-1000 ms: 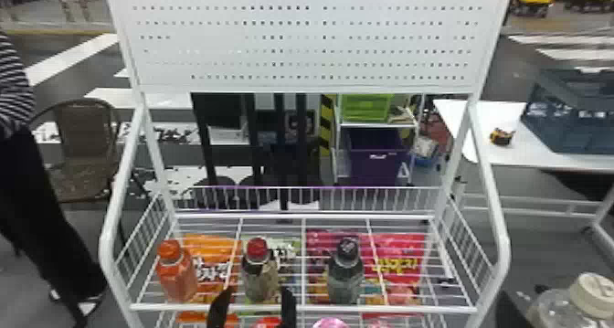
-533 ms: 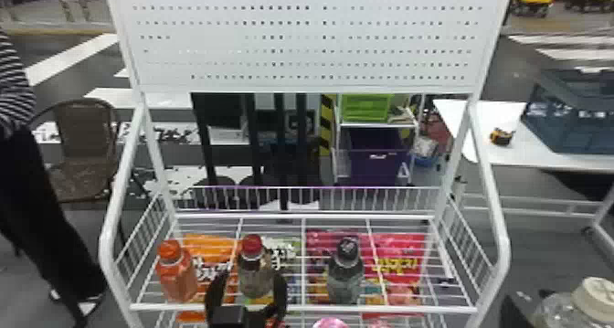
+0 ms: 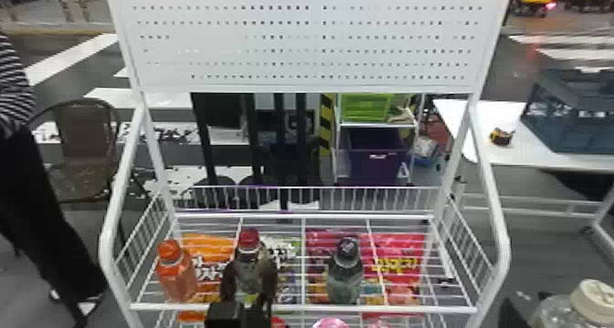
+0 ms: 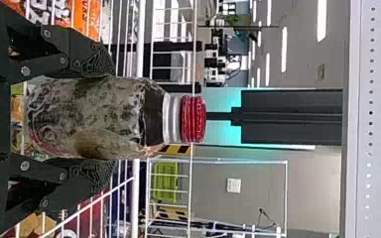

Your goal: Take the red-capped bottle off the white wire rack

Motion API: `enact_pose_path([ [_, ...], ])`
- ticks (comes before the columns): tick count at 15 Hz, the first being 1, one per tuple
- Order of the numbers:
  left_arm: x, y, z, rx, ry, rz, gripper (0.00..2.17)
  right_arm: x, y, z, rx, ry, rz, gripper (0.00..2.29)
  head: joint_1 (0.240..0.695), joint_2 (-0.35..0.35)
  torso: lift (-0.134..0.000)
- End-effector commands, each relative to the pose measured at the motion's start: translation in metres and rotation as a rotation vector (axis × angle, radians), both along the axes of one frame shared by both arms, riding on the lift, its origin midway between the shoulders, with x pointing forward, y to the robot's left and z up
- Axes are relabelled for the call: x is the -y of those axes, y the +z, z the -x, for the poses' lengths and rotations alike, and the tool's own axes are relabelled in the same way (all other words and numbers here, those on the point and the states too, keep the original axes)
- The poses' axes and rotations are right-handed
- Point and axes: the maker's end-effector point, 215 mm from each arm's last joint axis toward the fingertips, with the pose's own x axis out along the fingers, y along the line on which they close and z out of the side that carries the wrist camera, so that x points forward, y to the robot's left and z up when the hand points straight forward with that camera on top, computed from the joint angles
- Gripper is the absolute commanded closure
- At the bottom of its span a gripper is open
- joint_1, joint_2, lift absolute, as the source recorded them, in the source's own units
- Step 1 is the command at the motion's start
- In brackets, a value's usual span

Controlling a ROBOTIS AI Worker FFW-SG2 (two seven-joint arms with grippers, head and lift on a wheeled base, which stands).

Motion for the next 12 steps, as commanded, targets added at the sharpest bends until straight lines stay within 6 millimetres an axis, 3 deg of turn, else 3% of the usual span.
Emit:
enact_pose_path([
  [1,0.008,0.024,0.011,-0.015,-0.012,-0.002,2.15,0.001,-0.002,-0.002,0.000,-0.002,-0.002,1.38,0.499,0.000,0.000],
  [6,0.000,0.112,0.057,-0.016,-0.024,-0.041,2.15,0.001,-0.006,-0.005,-0.006,-0.002,-0.007,1.38,0.499,0.000,0.000],
  [9,-0.045,0.156,0.095,0.007,0.020,-0.055,2.15,0.001,-0.010,-0.006,-0.012,-0.004,-0.010,1.38,0.499,0.000,0.000],
  [12,-0.082,0.184,0.127,0.023,0.060,-0.078,2.15,0.000,-0.010,-0.009,-0.015,-0.001,-0.008,1.38,0.499,0.000,0.000],
])
